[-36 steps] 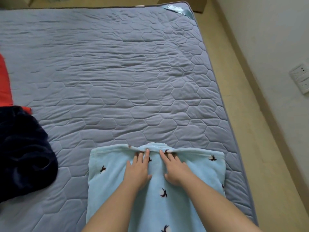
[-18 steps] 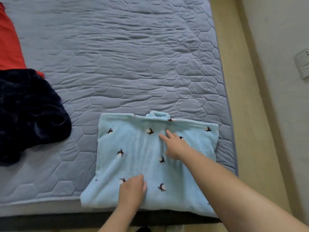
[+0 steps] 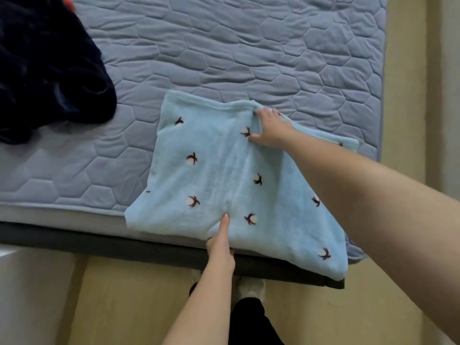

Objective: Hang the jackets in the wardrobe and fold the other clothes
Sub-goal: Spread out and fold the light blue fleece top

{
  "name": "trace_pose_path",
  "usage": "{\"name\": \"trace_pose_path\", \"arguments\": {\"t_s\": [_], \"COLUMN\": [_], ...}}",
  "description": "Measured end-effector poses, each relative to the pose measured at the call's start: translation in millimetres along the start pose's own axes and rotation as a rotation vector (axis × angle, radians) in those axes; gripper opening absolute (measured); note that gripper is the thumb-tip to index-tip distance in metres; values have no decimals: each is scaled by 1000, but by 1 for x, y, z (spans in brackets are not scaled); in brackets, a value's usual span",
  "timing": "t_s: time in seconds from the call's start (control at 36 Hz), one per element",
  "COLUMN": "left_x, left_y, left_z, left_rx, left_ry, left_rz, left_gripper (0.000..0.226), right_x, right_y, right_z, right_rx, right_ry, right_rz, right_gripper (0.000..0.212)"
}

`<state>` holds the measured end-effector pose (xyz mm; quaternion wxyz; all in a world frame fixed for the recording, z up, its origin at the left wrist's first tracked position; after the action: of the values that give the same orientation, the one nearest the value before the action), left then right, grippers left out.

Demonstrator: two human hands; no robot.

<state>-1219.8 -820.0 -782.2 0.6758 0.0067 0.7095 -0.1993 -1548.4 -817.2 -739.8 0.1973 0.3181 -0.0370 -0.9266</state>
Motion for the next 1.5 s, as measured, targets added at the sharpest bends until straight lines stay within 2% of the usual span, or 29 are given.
{"name": "trace_pose_path", "arguments": {"t_s": [0.08, 0.17, 0.28, 0.36, 0.42, 0.53, 0.58, 0.67, 0.75, 0.78, 0.86, 1.0, 1.08, 1.17, 1.22, 1.31, 1.36, 1.42, 1.5], "left_x": [7, 7, -10, -34, -54, -92, -109, -141, -181, -196, -235, -275, -261, -211, -167, -104, -75, -61, -54], "left_y": [4, 4, -9, -30, -51, -108, -142, -207, -273, -292, -339, -371, -364, -329, -292, -215, -166, -135, -124], "left_z": [2, 4, 7, 15, 22, 29, 19, -12, -61, -78, -124, -168, -168, -145, -114, -51, -11, 12, 12], "left_rx": [-14, -22, 15, 77, 150, 322, 364, 439, 562, 588, 614, 649, 681, 816, 959, 1124, 1238, 1228, 1159], "left_ry": [2, 11, 131, 201, 242, 278, 326, 382, 462, 477, 541, 603, 589, 512, 415, 353, 371, 430, 523], "left_rz": [1, 7, 11, -3, -33, -77, -103, -210, -384, -437, -552, -690, -740, -693, -611, -370, -207, -148, -266], "left_gripper": [43, 54, 63, 62, 58, 51, 46, 35, 55, 53, 32, 55, 56, 49, 49, 49, 49, 46, 62], "right_x": [22, 32, 15, -11, -31, -79, -100, -122, -138, -143, -155, -177, -191, -204, -215, -239, -258, -276, -281], "right_y": [0, -3, -9, -10, -11, -22, -27, -33, -36, -36, -36, -51, -68, -94, -111, -131, -140, -142, -137], "right_z": [0, 2, 14, 31, 45, 71, 91, 135, 191, 209, 255, 279, 253, 183, 116, 5, -68, -120, -142], "right_rx": [0, 54, 5, -29, 71, 489, 686, 927, 1135, 1187, 1308, 1349, 1222, 1077, 977, 798, 656, 603, 728], "right_ry": [47, 173, 392, 455, 472, 565, 539, 388, 221, 179, 94, 25, 41, 143, 209, 311, 472, 656, 758], "right_rz": [-16, -77, -187, -201, -194, -259, -268, -255, -197, -167, -71, -16, -39, -134, -229, -355, -375, -375, -401], "right_gripper": [105, 112, 78, 84, 80, 53, 44, 34, 32, 33, 38, 40, 57, 53, 53, 51, 36, 36, 38]}}
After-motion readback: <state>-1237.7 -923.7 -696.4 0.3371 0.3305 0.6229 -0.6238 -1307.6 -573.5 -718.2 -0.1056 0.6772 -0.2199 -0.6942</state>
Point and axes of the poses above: each hand's wrist, its own x-axis towards the middle knuckle, its own z-axis out of the back of the hand, y = z × x, the point moved 7 cm from there along x, towards the middle knuckle, and after that the axes turned 5 degrees about -z, right-handed, at the moved point
